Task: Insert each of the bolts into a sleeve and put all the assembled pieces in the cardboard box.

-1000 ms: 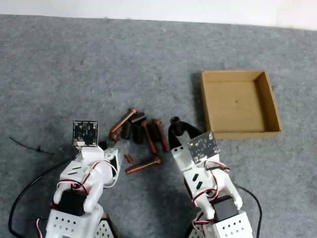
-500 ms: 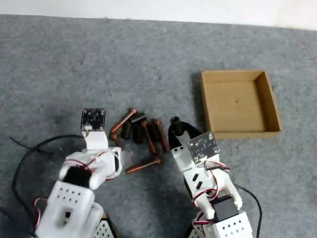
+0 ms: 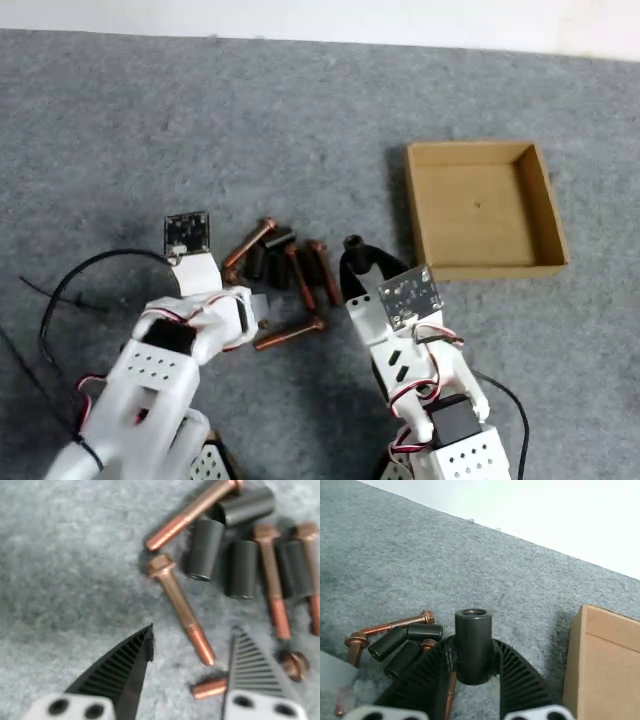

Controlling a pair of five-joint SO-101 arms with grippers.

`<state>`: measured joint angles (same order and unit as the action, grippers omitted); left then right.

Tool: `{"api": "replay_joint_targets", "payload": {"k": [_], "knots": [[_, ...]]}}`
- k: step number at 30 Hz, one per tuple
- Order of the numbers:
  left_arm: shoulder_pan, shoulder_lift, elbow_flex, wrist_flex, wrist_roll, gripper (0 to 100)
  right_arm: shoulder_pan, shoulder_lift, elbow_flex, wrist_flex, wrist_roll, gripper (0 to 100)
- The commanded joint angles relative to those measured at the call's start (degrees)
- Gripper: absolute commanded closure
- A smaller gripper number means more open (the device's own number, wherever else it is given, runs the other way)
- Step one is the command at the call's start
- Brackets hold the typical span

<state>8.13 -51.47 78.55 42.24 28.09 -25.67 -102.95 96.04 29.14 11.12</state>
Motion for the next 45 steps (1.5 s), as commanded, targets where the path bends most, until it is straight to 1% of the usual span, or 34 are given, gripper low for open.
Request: {"api": "replay_joint_targets", "payload": {"k": [1, 7, 13, 17, 19, 22, 24, 45], "knots": [[-0.48, 7.25, -4.70, -2.73, 0.62, 79, 0.48, -1.36, 5.32, -1.10, -0.26, 99.4], [-0.75, 18.07, -9.89, -2.81, 0.79, 79, 0.48, -1.36, 5.32, -1.10, -0.26, 99.4], [-0.75, 23.69, -12.26, -2.99, 0.79, 79, 0.48, -1.36, 5.32, -1.10, -0.26, 99.4], [-1.01, 24.84, -11.82, -6.24, 0.79, 79, 0.48, -1.36, 5.32, -1.10, -0.26, 99.4], [-2.77, 24.84, -11.74, -7.74, 0.88, 79, 0.48, -1.36, 5.32, -1.10, -0.26, 99.4], [-5.23, 24.84, -11.74, -10.29, 5.98, 79, 0.48, -1.36, 5.32, -1.19, -0.26, 99.4], [-5.32, 24.84, -11.74, -10.81, 8.18, 79, 0.48, -1.36, 5.32, -1.19, -0.26, 99.4], [-5.23, 25.01, -10.59, -10.81, 7.65, 79, 0.48, -1.36, 5.32, -1.19, -0.26, 99.4]]}}
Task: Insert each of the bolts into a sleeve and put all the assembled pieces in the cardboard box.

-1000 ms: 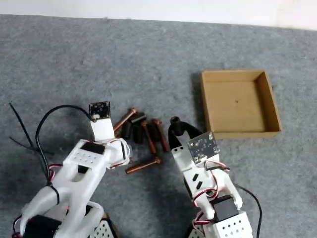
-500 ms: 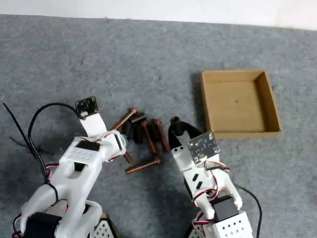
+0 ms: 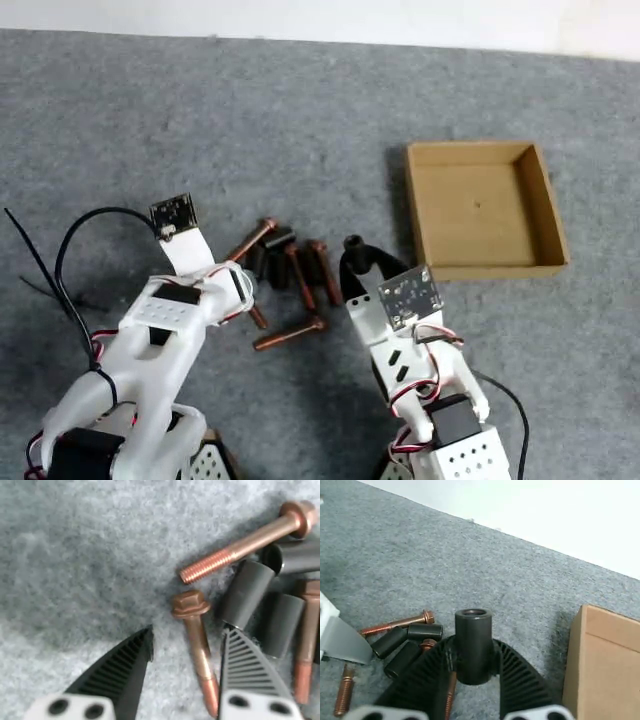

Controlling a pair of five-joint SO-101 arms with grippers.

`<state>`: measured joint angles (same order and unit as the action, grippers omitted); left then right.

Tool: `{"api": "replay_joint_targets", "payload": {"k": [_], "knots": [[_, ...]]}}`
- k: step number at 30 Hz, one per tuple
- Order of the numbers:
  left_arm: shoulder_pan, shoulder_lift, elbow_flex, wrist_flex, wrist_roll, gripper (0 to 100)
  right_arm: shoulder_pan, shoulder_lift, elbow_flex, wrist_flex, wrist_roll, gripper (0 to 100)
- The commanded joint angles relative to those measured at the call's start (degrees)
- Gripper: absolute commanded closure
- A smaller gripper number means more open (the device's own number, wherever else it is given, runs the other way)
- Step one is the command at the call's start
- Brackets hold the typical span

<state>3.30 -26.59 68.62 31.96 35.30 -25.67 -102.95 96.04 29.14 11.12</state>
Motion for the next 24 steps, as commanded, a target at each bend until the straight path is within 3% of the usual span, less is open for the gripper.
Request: {"api": "replay_joint_targets", "payload": {"k": [1, 21, 24], "knots": [[-0.40, 0.13, -0.66, -0.53, 0.44, 79, 0.48, -1.36, 5.32, -1.19, -0.26, 99.4], [0.75, 10.15, -5.49, -0.53, 0.70, 79, 0.48, -1.45, 5.32, -1.19, -0.26, 99.4], [0.75, 10.24, -5.58, -0.53, 0.53, 85, 0.48, -1.54, 5.32, -1.19, -0.26, 99.4]]}}
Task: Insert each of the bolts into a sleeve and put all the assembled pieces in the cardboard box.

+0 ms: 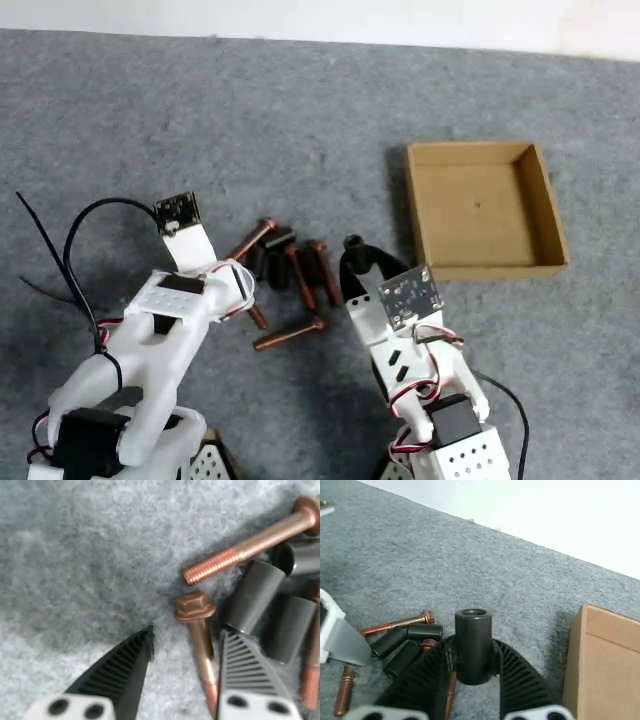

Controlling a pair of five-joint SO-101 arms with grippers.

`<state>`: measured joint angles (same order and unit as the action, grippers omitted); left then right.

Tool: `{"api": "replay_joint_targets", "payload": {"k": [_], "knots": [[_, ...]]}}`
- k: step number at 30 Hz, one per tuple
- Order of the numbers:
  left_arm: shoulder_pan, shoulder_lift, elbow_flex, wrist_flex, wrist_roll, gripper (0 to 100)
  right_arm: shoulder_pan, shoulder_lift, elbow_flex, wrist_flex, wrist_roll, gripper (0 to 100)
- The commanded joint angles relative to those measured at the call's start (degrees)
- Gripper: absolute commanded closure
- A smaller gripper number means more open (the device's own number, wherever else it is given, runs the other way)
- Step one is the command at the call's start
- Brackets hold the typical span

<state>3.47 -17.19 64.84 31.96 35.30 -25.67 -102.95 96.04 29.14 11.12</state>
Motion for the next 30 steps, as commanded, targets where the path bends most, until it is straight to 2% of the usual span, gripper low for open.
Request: {"api": "replay_joint_targets", "payload": {"k": [1, 4, 20, 25, 30], "knots": [[0.57, 0.92, -1.80, -0.53, 0.53, 88, 0.48, -1.54, 5.32, -1.19, -0.26, 99.4], [0.57, 0.92, -1.98, -0.53, 0.44, 98, 0.48, -1.54, 5.32, -1.19, -0.26, 99.4], [0.84, -0.13, -1.98, -0.53, 0.44, 100, 0.57, -1.63, 5.32, -1.19, -0.26, 99.4], [0.57, -10.95, 0.75, 0.70, 0.62, 100, 0.48, -1.63, 5.32, -1.19, -0.18, 99.4], [0.57, -30.37, 9.63, 0.35, 0.62, 100, -0.22, -1.63, 5.32, -1.19, -0.18, 99.4]]}}
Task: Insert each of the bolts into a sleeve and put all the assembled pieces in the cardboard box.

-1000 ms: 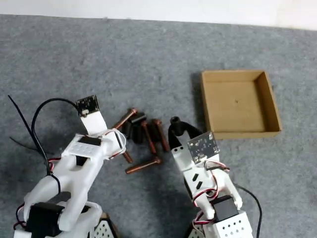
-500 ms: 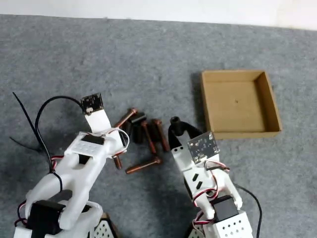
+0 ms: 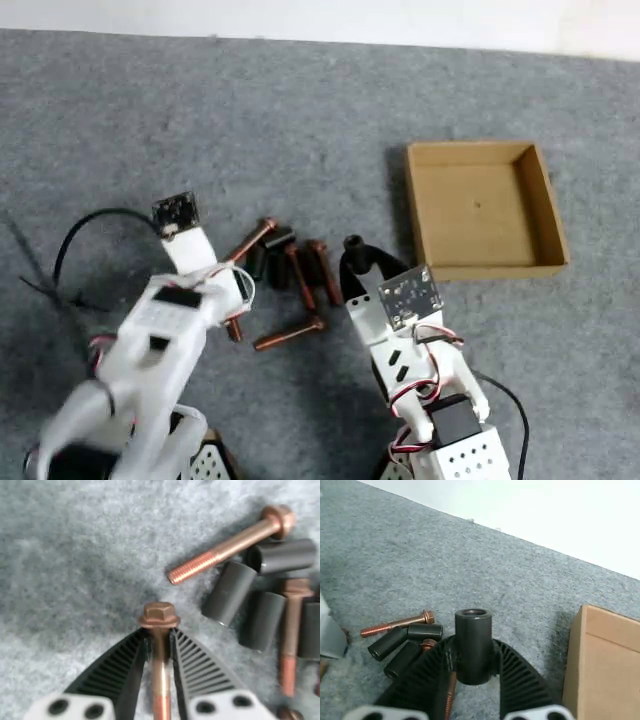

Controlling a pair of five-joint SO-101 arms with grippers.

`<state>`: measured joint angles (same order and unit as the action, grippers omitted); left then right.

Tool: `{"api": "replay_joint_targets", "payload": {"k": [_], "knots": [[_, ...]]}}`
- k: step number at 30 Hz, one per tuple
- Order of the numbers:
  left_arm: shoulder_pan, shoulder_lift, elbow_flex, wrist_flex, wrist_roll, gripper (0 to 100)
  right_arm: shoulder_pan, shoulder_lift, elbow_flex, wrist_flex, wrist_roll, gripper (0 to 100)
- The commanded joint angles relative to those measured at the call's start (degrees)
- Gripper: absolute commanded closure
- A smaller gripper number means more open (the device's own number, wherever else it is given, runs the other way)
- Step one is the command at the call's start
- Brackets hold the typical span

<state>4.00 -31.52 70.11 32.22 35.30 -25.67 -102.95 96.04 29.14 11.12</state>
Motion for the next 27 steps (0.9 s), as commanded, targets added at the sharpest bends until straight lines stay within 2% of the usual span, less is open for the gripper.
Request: {"api": "replay_joint_targets", "payload": {"k": [1, 11, 13, 15, 23, 27], "knots": [[0.04, -20.44, 6.37, 0.09, 0.53, 100, -1.01, -1.63, 5.32, -1.19, -0.18, 99.4], [-0.75, -68.44, 27.47, 0.79, -1.05, 100, -11.21, -1.36, 5.32, 1.89, -0.18, 99.4], [-1.89, -74.86, 26.24, 5.98, -2.29, 100, -13.32, -1.36, 5.32, 2.95, -0.18, 99.4], [-1.80, -73.54, 24.92, 9.76, -2.37, 100, -14.99, -1.36, 5.32, 3.82, -0.09, 99.4], [-1.80, -73.01, 22.46, 9.67, -2.37, 100, -18.07, -1.36, 5.32, 5.49, 1.23, 99.4], [-1.71, -73.01, 22.20, 0.97, -2.37, 100, -18.15, -1.36, 5.32, 6.64, 7.30, 99.4]]}}
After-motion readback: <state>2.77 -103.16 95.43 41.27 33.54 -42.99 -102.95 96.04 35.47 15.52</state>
